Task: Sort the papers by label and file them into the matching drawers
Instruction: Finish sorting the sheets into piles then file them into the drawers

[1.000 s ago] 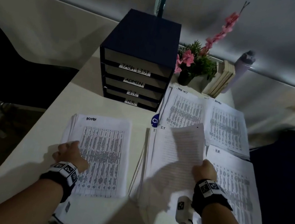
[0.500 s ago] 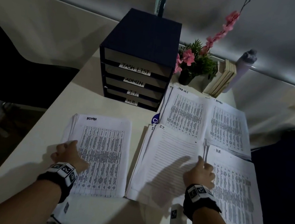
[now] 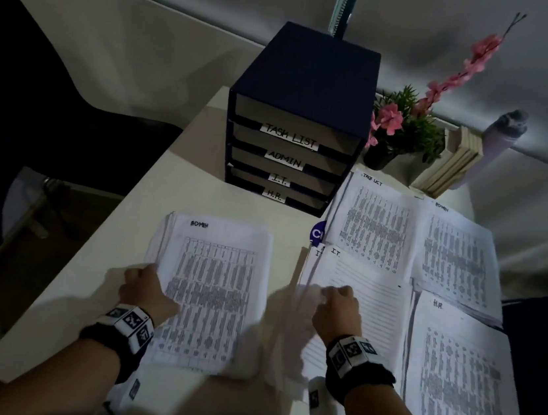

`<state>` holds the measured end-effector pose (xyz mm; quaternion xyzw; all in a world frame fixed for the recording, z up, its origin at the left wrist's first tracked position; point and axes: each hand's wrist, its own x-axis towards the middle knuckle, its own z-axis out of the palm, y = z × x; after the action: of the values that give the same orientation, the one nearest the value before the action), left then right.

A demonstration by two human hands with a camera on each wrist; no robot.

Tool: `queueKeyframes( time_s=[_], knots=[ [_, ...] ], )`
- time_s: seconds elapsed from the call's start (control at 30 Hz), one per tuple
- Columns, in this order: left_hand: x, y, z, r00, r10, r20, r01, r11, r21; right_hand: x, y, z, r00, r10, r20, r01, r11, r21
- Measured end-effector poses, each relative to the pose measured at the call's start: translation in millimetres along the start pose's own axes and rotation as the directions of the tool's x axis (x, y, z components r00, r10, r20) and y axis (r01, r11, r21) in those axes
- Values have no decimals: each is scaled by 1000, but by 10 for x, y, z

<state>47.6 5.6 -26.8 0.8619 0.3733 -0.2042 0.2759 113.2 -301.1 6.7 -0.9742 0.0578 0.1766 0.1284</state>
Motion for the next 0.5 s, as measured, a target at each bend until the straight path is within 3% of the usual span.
queueKeyframes(
  time_s=[0.1,0.27,0.37,0.5],
  knots=[
    [-10,-42,44,999,42,-19,-43,999,-25,24,-353,119,985,-171,31,164,974,158],
    [2,-69,35,996,91,-7,-92,993,-74,22,-702,353,978,-15,207,-50,952,303],
    [34,-80,-23,998,62,6,-61,992,-115,10,-790,410,990,37,133,-88,910,405],
    [68,-40,-68,1000,10,25,-4,976,-220,73,-800,382,997,26,67,-51,914,402]
  ],
)
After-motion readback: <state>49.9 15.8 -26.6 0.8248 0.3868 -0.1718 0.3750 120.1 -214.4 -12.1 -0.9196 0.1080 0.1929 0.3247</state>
